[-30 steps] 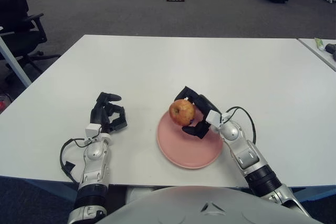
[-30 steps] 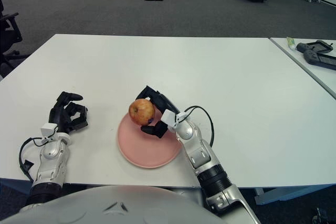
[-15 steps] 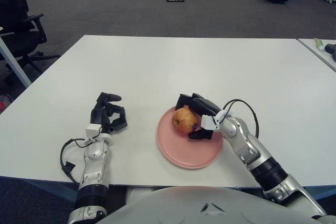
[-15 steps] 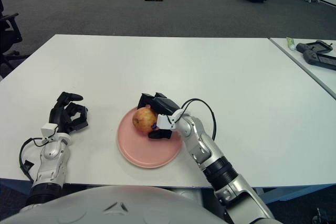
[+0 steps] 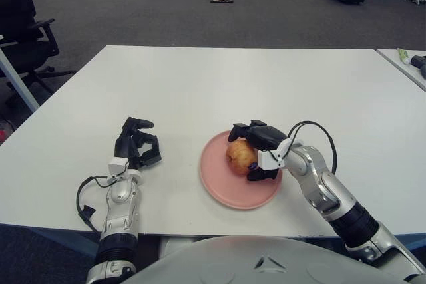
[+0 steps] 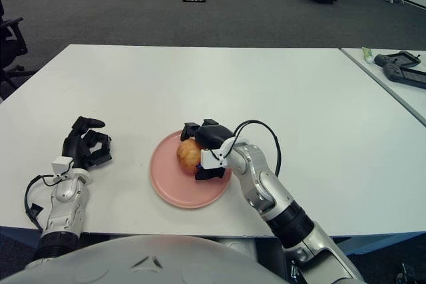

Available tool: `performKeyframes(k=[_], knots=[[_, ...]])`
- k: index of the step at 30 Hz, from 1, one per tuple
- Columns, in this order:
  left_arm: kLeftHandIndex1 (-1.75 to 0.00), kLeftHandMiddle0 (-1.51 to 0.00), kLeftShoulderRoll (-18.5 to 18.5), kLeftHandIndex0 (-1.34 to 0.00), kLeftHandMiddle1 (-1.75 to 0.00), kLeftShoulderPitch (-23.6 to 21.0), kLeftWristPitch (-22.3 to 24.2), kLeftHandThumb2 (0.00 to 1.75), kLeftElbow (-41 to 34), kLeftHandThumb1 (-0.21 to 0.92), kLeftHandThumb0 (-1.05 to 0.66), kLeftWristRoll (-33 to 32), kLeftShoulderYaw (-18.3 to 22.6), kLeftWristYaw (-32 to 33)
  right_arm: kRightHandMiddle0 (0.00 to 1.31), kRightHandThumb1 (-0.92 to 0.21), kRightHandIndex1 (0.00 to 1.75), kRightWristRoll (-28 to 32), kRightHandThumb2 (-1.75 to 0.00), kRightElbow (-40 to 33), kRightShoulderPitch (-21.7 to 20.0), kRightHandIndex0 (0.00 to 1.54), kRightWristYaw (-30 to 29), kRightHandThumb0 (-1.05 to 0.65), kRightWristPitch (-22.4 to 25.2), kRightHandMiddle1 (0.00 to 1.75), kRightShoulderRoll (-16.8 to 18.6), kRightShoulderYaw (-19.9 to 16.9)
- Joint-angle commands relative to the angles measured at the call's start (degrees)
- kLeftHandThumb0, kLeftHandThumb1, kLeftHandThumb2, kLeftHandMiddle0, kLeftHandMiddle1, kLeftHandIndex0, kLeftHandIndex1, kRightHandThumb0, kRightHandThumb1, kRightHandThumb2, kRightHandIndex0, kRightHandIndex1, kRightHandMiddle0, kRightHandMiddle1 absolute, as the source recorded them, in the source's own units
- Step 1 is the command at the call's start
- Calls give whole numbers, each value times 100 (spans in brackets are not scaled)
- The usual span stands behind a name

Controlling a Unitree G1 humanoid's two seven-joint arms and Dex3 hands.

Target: Put the apple into the plate.

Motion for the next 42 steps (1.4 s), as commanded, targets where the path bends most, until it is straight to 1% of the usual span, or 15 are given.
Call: performKeyframes(k=[1,5,11,14,19,23,27,30,33,34,37,38,39,41,42], knots=[[-172,-53,-53,-48,-175,46,157,133,220,31,-1,-1,-27,-18,0,-52,2,-59,-65,-78,67,0,-69,-93,-161,5,-190,-108],[-172,-53,-56,-48,-175,25,203,132,251,32,-1,-50,-4,-26,0,-54,0,218,-57,-187,164,0,-166,-95,-412,1,-224,-283],[-172,-54,-19,-48,-175,-8,104,133,340,31,-1,8,-8,-18,0,-52,0,672,-53,-369,306,0,-157,-93,-693,0,-276,-578],[-172,-55,-15,-48,-175,-18,82,134,366,30,-1,18,-9,-7,0,-52,0,1101,-52,-553,399,0,-71,-94,-892,0,-370,-842],[-172,-56,-33,-48,-175,-31,123,135,373,29,-1,-13,9,6,0,-51,0,1607,-52,-683,424,0,102,-95,-1062,0,-461,-1098],[-171,-55,-30,-49,-175,-47,121,135,404,29,-1,2,20,27,0,-52,0,2082,-51,-717,469,0,154,-97,-1204,0,-434,-1295],[-172,-55,-33,-49,-175,-59,88,135,428,29,-1,-5,15,-4,0,-53,0,2722,-51,-829,574,0,325,-99,-1190,0,-436,-1562],[-171,-56,-35,-50,-175,-59,97,135,416,29,-1,-18,7,-27,0,-57,0,3375,-48,-960,800,0,367,-100,-1243,0,-383,-1879],[-170,-59,-32,-51,-175,-63,98,138,418,26,-1,-3,-1,-23,0,-61,0,4028,-45,-943,1012,0,326,-101,-1390,0,-184,-2087],[-170,-59,-31,-52,-175,-67,90,138,423,26,-1,11,-5,-14,0,-62,0,4359,-44,-834,1087,0,280,-101,-1469,0,-8,-2182],[-169,-62,-30,-53,-175,-72,71,141,433,23,-1,34,-10,1,0,-67,0,4908,-44,-488,1236,0,60,-102,-1700,0,443,-2365],[-168,-63,-33,-53,-175,-70,63,142,432,22,-1,22,-9,-11,0,-70,0,4872,-44,-444,1295,0,-250,-102,-1777,0,679,-2427],[-169,-64,-38,-53,-175,-71,53,142,433,22,-1,4,-7,-25,0,-75,0,4828,-43,-408,1345,0,-547,-102,-1851,0,904,-2487],[-169,-64,-49,-54,-175,-74,35,143,441,21,-1,-33,0,-52,0,-82,0,4751,-43,-297,1377,0,-1006,-103,-1991,0,1267,-2590],[-170,-64,-53,-54,-175,-75,29,144,444,21,-1,-48,3,-61,0,-85,1,4738,-45,-223,1371,3,-1157,-100,-2054,0,1400,-2630]])
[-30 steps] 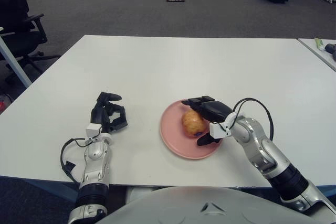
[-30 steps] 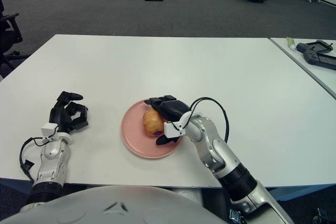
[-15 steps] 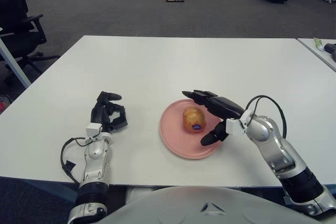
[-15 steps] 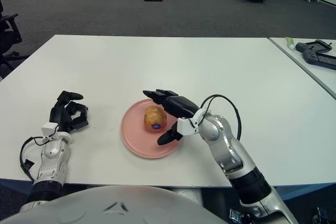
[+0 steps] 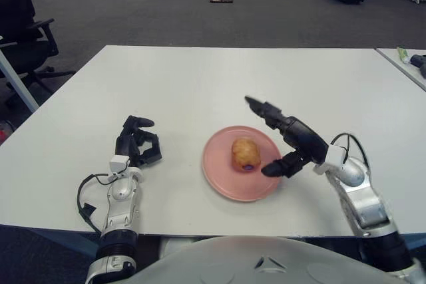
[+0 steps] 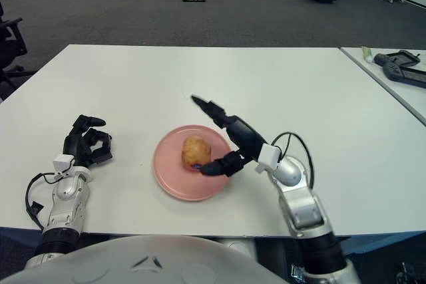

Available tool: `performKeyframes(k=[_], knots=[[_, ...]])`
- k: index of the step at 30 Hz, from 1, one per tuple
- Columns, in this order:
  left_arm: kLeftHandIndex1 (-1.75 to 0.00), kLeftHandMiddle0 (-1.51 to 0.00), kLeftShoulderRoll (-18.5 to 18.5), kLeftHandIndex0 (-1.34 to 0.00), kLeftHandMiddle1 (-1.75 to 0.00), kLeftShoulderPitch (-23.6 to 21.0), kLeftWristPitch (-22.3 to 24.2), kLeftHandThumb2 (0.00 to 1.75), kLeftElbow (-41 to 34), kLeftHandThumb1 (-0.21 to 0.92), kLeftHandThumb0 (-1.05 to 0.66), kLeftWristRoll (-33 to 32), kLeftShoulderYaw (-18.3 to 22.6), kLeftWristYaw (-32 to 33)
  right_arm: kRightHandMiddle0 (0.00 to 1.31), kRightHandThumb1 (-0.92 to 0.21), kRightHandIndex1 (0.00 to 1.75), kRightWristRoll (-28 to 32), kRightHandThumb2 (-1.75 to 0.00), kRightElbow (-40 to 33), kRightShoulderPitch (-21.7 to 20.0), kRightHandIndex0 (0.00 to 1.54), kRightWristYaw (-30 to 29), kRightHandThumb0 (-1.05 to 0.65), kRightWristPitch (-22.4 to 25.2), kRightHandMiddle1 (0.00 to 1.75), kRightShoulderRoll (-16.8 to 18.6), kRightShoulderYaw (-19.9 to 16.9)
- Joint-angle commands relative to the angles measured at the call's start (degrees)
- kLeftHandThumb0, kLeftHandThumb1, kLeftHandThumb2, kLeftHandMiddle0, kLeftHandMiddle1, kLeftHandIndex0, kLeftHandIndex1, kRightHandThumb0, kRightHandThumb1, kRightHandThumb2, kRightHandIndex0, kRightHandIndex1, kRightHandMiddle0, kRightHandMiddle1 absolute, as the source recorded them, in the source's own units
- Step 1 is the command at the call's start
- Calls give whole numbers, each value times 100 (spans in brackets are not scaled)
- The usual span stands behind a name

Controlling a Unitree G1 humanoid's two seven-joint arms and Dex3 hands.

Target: Put the apple into the plate.

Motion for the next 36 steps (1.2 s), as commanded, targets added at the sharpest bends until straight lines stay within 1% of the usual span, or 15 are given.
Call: performKeyframes(k=[1,4,6,7,9,12,16,18,21,22,25,26,29,31,36], knots=[[-170,-64,-90,-54,-175,79,93,144,200,21,-1,-73,-17,-61,0,-88,3,12,-47,287,-15,5,-819,-97,-289,0,664,-257],[-171,-63,-109,-53,-175,75,90,144,198,21,-1,-95,-7,-55,0,-90,18,-34,-54,406,11,11,-1356,-86,-416,20,1128,-362],[-172,-63,-113,-53,-175,76,97,144,194,21,-1,-86,-6,-40,0,-91,44,7,-58,453,23,11,-1559,-80,-464,42,1324,-399],[-172,-63,-113,-53,-175,79,110,144,187,21,-1,-66,-10,-19,0,-92,50,49,-58,489,53,12,-1703,-79,-516,50,1479,-433],[-173,-62,-113,-52,-175,83,124,143,180,22,-1,-42,-17,6,0,-91,72,89,-63,539,88,17,-1875,-74,-590,85,1659,-472],[-173,-60,-113,-51,-175,90,153,142,168,24,-1,-10,-27,34,0,-88,89,-92,-72,592,315,21,-2194,-67,-806,111,1864,-528],[-173,-59,-124,-50,-175,91,184,140,164,25,-1,31,-36,82,4,-86,102,-575,-87,736,418,29,-2879,-56,-891,134,2141,-675],[-173,-59,-131,-49,-175,88,195,139,164,26,-1,44,-41,103,6,-86,106,-681,-92,825,408,32,-3108,-53,-911,139,2223,-721],[-172,-59,-144,-49,-175,80,211,138,169,27,-1,68,-56,141,13,-86,114,-629,-99,1372,263,38,-3423,-47,-1130,150,2281,-892],[-172,-59,-147,-49,-175,80,211,138,171,27,-1,73,-62,151,15,-88,115,-581,-82,1578,210,41,-3491,-42,-1221,159,2274,-944],[-173,-59,-164,-48,-175,80,188,139,181,27,-1,85,-84,172,19,-90,120,-491,-63,2118,128,47,-3724,-37,-1350,169,2260,-1101],[-173,-59,-169,-48,-175,82,181,139,184,26,-1,86,-91,175,19,-90,123,-475,-62,2263,108,48,-3778,-37,-1376,171,2246,-1139],[-174,-60,-183,-48,-175,80,139,140,208,26,-1,74,-101,162,23,-86,137,-418,-64,2728,65,51,-3866,-36,-1358,173,2193,-1225],[-174,-61,-198,-48,-175,84,93,141,222,25,-1,76,-111,157,26,-81,151,-432,-69,2949,67,53,-3848,-36,-1263,174,2109,-1234],[-174,-60,-221,-48,-175,102,42,140,208,26,-1,81,-130,145,30,-75,168,-452,-77,2941,152,58,-3738,-37,-1018,175,2029,-1184]])
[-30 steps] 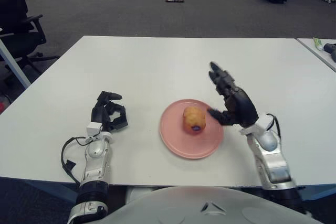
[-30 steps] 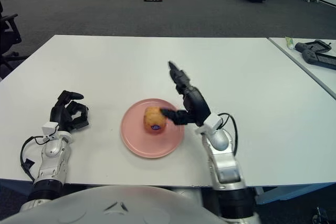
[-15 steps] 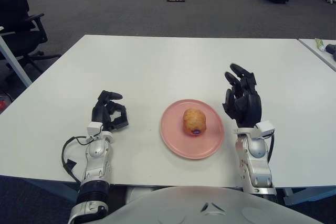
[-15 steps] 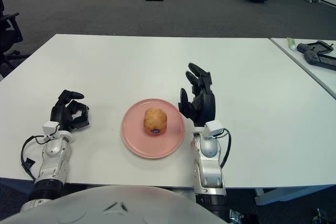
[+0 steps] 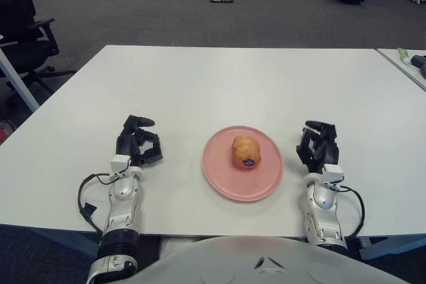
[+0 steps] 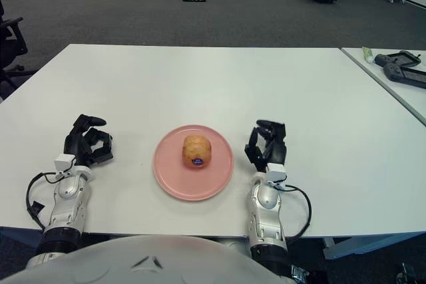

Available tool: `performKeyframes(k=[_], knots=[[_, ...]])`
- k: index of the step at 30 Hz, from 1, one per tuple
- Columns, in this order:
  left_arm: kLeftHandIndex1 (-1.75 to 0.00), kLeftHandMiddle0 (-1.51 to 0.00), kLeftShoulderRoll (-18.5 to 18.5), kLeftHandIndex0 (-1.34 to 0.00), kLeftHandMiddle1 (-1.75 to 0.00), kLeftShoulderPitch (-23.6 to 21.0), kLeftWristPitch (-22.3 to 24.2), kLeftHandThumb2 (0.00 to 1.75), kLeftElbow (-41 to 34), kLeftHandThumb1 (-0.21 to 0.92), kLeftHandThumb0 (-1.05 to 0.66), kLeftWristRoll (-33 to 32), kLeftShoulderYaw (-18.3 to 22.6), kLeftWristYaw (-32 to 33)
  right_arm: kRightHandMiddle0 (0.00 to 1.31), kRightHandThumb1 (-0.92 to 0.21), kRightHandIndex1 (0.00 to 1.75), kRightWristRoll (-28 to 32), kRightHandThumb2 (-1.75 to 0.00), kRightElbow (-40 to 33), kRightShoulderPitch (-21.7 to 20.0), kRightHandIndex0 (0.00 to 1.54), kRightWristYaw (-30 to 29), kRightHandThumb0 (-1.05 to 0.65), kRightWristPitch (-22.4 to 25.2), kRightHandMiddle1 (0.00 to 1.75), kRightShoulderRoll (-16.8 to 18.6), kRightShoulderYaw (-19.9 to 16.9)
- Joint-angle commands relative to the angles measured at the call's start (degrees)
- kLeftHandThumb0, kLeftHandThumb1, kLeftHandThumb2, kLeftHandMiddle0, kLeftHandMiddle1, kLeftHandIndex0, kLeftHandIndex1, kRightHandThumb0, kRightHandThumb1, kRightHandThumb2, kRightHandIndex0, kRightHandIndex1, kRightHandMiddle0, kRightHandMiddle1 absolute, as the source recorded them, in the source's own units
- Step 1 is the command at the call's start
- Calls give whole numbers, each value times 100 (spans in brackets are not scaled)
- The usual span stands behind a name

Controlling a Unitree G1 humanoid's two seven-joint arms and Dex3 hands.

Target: Put the apple into the plate.

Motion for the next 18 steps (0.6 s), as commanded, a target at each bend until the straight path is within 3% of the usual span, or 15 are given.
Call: performKeyframes(k=[1,11,18], knots=[[-175,-59,-120,-48,-175,122,119,140,179,26,-1,39,-81,7,30,-74,171,60,-78,-1,-33,59,91,-37,249,175,69,31],[-174,-59,-163,-48,-175,181,230,140,28,26,-1,184,-125,127,33,-70,175,166,-83,-396,252,68,289,-38,577,175,128,100],[-174,-60,-232,-49,-175,198,364,141,-68,25,-1,135,-110,139,34,-68,175,283,-86,-567,389,75,445,-38,461,175,169,145]])
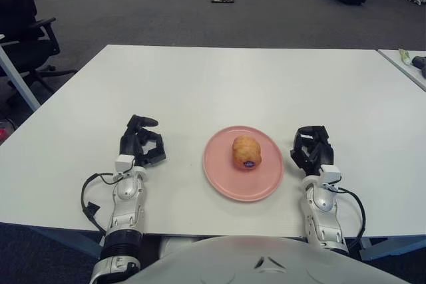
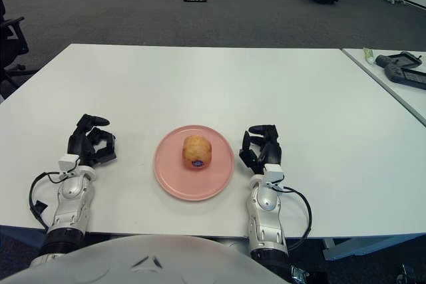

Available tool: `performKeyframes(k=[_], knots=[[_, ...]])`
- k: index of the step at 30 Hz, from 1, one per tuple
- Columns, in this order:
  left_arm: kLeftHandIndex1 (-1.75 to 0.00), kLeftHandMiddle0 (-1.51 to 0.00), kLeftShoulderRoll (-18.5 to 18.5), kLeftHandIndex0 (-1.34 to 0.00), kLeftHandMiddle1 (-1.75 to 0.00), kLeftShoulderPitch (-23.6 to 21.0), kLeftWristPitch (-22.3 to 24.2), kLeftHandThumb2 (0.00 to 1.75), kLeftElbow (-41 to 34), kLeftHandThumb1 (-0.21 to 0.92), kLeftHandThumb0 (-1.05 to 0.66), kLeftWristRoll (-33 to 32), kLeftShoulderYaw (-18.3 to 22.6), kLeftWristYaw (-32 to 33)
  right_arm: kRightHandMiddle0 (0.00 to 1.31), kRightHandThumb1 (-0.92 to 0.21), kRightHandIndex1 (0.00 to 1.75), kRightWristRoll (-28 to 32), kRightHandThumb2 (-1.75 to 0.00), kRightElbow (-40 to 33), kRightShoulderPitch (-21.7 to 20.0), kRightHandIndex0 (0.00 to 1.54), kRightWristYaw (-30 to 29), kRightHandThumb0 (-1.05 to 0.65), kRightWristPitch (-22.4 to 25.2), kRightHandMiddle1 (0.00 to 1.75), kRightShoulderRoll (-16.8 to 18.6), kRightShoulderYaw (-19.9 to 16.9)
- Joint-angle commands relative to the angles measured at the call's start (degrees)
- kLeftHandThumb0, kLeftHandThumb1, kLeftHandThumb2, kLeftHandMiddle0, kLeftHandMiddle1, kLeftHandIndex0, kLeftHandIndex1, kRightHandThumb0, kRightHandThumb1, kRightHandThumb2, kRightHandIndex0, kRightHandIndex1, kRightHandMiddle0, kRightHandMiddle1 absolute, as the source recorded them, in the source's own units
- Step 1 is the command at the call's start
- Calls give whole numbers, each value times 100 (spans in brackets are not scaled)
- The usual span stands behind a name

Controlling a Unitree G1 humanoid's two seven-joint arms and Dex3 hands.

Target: Put the apple into the plate.

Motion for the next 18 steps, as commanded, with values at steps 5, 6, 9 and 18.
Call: performKeyframes(k=[5,6,9,18], knots=[[-174,-61,-143,-49,-175,166,234,141,61,25,-1,-27,-44,34,35,-67,175,153,-87,-139,197,78,146,-38,-48,175,135,65],[-174,-61,-150,-49,-175,172,236,141,46,25,-1,-26,-52,29,35,-67,175,144,-88,-157,220,78,160,-38,-59,175,126,72],[-174,-60,-169,-48,-175,204,238,140,-14,26,-1,-24,-71,12,35,-67,175,125,-88,-230,291,79,197,-39,-79,175,107,93],[-174,-58,-154,-45,-175,257,238,137,-102,29,-1,65,-140,-16,36,-65,175,-6,-90,-409,475,81,369,-39,-115,175,-9,187]])
